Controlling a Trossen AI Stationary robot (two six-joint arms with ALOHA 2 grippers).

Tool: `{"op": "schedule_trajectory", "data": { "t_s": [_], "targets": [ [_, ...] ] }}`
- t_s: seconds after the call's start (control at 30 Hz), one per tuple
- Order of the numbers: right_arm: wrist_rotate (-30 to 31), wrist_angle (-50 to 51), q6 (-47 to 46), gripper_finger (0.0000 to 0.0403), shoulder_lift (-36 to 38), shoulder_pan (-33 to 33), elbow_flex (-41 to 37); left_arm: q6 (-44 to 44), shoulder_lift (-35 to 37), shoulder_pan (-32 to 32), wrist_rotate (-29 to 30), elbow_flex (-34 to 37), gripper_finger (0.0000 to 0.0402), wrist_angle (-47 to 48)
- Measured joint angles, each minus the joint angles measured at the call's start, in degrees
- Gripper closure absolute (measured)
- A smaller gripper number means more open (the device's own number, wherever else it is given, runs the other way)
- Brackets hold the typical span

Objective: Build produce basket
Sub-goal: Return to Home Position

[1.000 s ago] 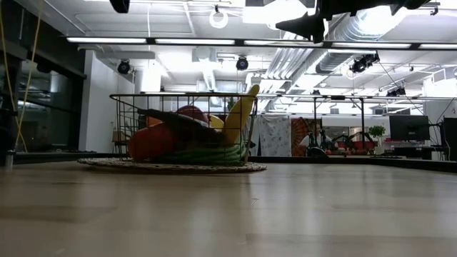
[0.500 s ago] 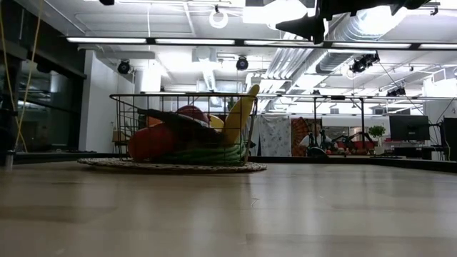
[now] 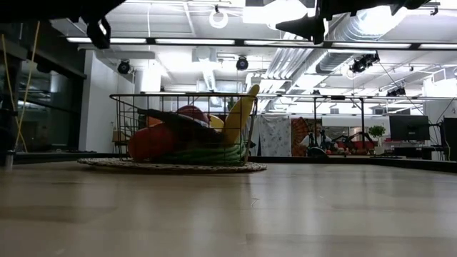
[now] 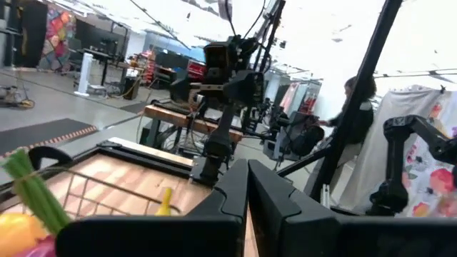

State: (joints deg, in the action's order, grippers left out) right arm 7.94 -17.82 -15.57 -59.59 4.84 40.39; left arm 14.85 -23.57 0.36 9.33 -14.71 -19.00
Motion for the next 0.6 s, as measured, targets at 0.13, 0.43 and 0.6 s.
{"op": "schedule_trajectory", "data": {
  "t_s": [0.13,0.43,0.6],
  "targets": [
    [0.0,0.0,0.0,0.0004,0.0,0.0,0.0,0.2,2.4,0.0,0.6,2.8,0.0401,-0.7],
    [0.0,0.1,-0.9,0.0004,0.0,0.0,0.0,-0.3,10.6,0.0,1.8,10.5,0.0401,-3.7],
    [0.0,0.8,0.0,0.0004,0.0,0.0,0.0,-0.3,16.1,0.0,1.8,14.2,0.0401,-1.5]
  ]
}}
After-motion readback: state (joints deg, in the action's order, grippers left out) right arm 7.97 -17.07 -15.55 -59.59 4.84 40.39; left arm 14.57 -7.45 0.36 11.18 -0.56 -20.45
